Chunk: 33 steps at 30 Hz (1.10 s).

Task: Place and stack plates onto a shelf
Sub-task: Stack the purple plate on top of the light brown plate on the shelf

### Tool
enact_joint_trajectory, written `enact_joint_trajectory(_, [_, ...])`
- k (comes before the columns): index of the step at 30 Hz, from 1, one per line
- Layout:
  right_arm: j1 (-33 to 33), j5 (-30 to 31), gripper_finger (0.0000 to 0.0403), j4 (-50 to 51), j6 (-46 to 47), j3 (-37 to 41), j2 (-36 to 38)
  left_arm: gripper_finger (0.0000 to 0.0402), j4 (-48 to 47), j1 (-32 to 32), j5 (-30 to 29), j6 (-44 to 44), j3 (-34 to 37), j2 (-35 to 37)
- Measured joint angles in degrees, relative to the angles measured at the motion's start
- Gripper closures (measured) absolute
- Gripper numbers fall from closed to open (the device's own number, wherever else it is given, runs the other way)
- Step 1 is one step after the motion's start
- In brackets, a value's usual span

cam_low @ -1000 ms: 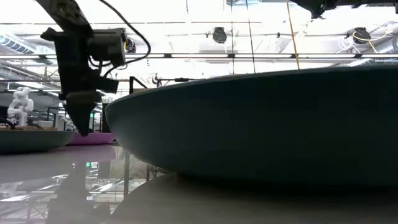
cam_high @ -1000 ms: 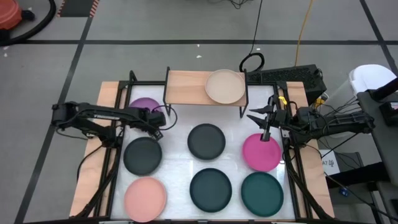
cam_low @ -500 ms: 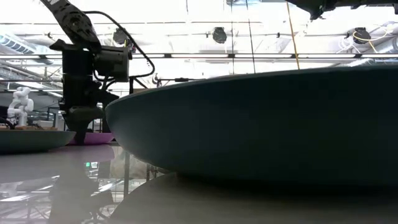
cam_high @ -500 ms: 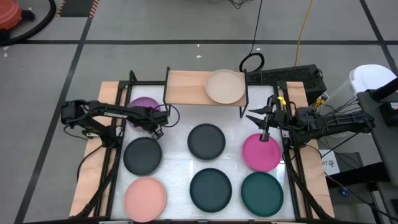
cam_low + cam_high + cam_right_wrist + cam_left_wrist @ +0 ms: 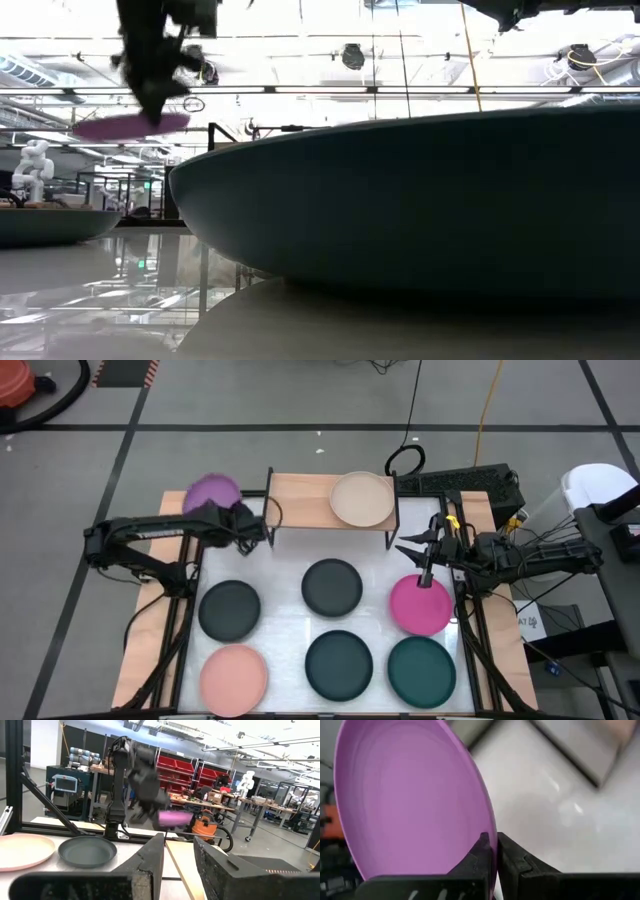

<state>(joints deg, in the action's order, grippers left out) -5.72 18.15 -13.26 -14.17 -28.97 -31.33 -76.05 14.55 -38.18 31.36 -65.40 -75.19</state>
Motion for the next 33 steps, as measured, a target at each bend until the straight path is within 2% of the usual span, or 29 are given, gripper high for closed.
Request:
enact_joint_trajectory(3, [0.00,0.00,0.0314,-0.07,0.00,0.00,0.00,0.0389,0.54,0.11,-3.35,-6.18,-8.90,0.00])
enact_joint_trajectory(6, [0.00,0.00,0.0314,-0.64,-0.05,0.00,0.00,0.0389,10.34,0.10,-2.70,-17.96,-15.46,-0.42])
enact_joint_trajectory(8, [0.00,0.00,0.0314,-1.21,-0.05,0.00,0.01,0.0389,20.17,-0.15,2.23,-28.28,-17.61,-0.43])
enact_joint_trajectory(10, [0.00,0.00,0.0314,-1.58,-0.07,0.00,0.04,0.0389,32.43,-0.67,9.81,-38.19,-18.11,-0.38])
enact_joint_trajectory(12, [0.00,0.00,0.0314,-1.64,-0.05,0.00,0.04,0.0389,41.89,-1.14,16.01,-45.00,-18.13,-0.68])
enact_joint_trajectory(15, [0.00,0.00,0.0314,-1.64,-0.13,0.00,0.02,0.0389,51.48,-1.99,17.58,-51.74,-18.88,-3.15])
enact_joint_trajectory(19, [0.00,-0.01,0.0314,-1.78,-0.36,0.00,0.02,0.0389,51.55,-1.95,18.98,-57.05,-23.25,-9.18])
enact_joint_trajectory(23, [0.00,0.00,0.0314,-1.96,-0.72,0.00,0.00,0.0389,46.00,-2.04,21.76,-60.82,-30.95,-16.93])
enact_joint_trajectory(29, [0.00,0.00,0.0314,-1.95,-0.88,0.00,0.00,0.0389,35.36,-1.99,22.28,-65.51,-43.09,-28.47])
enact_joint_trajectory(33, [0.00,0.00,0.0314,-1.92,-0.88,0.00,0.02,0.0389,32.08,-2.29,23.42,-67.72,-47.98,-34.15])
